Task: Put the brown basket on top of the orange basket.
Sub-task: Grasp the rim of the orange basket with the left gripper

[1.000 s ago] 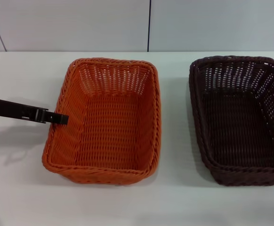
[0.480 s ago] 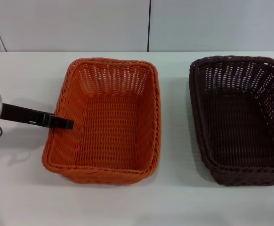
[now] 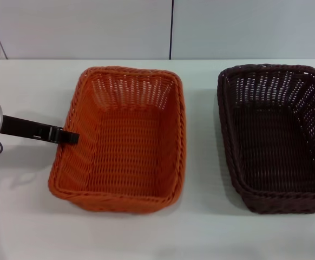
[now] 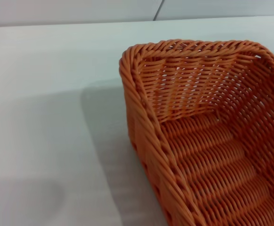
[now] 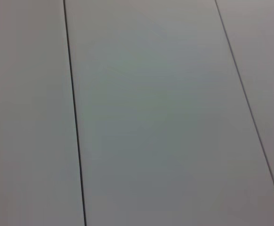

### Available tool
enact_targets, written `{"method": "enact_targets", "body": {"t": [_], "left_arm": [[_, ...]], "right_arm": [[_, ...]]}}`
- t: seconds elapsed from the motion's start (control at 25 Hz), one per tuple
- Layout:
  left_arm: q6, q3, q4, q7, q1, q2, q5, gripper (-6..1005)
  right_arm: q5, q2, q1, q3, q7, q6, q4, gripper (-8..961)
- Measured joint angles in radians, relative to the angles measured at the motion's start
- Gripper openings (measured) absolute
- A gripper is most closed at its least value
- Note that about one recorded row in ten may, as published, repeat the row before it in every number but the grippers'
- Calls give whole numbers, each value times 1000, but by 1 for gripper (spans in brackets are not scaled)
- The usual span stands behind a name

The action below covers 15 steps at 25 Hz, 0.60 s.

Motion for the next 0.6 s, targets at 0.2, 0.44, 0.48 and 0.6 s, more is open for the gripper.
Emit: {"method": "enact_targets", "body": {"t": [0.2, 0.44, 0.48, 0.6], "left_arm": [[2, 18, 2, 0, 0, 1, 1, 260], [14, 34, 9, -4, -1, 2, 1, 191], [14, 34, 9, -4, -1, 2, 1, 190], [15, 27, 28, 0, 3, 1, -7, 190]], "right_arm": [[0, 0, -3, 2, 0, 4, 0, 583], [0, 0, -3, 3, 6, 7, 0, 583], [0, 0, -3, 3, 6, 7, -1, 583], [0, 0, -3, 3, 6, 8, -1, 584]]}}
